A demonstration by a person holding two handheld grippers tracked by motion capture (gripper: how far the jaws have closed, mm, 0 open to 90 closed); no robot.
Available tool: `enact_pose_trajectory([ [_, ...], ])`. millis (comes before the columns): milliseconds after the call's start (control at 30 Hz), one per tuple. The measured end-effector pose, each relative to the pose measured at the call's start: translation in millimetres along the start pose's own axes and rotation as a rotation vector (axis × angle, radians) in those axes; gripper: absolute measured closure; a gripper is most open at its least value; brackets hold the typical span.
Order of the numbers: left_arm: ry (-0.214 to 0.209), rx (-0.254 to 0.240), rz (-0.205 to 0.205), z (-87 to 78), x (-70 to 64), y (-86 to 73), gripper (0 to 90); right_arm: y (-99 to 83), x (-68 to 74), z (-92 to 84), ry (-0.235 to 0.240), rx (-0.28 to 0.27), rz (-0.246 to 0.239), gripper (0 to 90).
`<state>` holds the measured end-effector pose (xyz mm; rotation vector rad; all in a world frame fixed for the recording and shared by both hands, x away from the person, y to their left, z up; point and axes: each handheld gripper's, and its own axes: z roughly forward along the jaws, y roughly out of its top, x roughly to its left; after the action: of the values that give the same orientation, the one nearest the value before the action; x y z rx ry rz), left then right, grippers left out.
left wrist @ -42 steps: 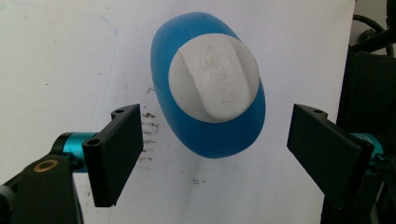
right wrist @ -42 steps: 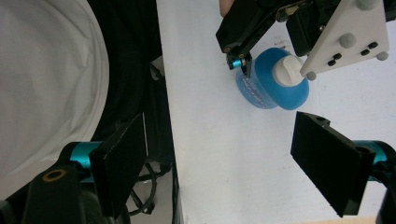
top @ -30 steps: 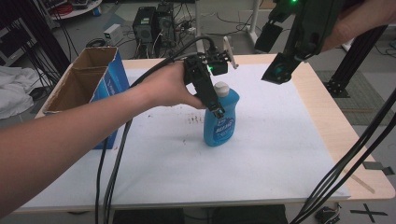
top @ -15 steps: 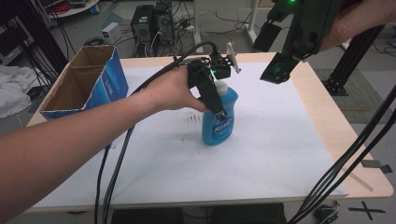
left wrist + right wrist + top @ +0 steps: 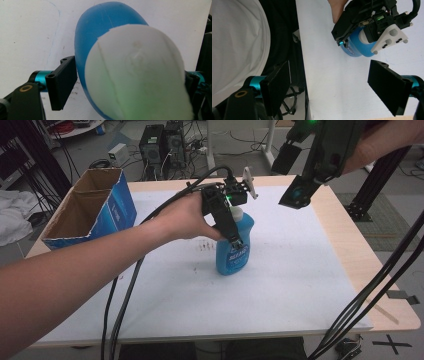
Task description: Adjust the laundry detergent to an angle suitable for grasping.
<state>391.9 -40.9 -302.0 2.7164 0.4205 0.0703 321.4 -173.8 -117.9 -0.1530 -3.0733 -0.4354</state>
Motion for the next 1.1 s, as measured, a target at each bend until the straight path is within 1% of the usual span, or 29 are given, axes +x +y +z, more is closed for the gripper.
enact_pose_trajectory([
  [33,0.000,-0.003,-0.006,0.2,-0.4,-0.1,19.6,-0.1,0.0,0.0,0.000,0.000,0.001,17.8],
  [100,-0.003,-0.004,-0.009,0.0,-0.4,-0.1,21.2,-0.3,0.0,0.0,0.000,0.000,0.002,17.8],
  [200,-0.003,-0.003,-0.013,-0.1,-0.4,-0.2,21.2,-0.5,0.2,0.1,0.001,0.000,0.001,17.8],
  [233,-0.009,-0.002,-0.007,-0.8,0.1,-0.3,22.4,-0.5,0.3,0.0,0.002,0.001,0.000,17.8],
  [400,-0.015,-0.005,-0.018,-0.1,-0.8,-0.2,24.2,-1.0,0.7,-0.2,0.001,0.001,0.001,17.8],
  [567,-0.018,-0.009,-0.021,-0.2,-1.2,-0.2,26.4,-1.5,1.1,-0.4,-0.002,-0.001,0.002,17.8],
  [700,-0.025,-0.001,-0.017,-0.5,-0.4,-0.4,28.0,-1.5,1.4,-0.2,-0.002,-0.001,0.006,17.8],
  [833,-0.026,-0.009,-0.038,-0.4,0.2,-1.4,29.2,-1.9,1.0,-0.2,-0.001,-0.001,0.003,17.8],
  [1100,-0.027,-0.010,-0.049,0.0,1.1,-1.1,33.0,-1.9,-0.1,0.9,0.001,0.000,0.004,17.8],
])
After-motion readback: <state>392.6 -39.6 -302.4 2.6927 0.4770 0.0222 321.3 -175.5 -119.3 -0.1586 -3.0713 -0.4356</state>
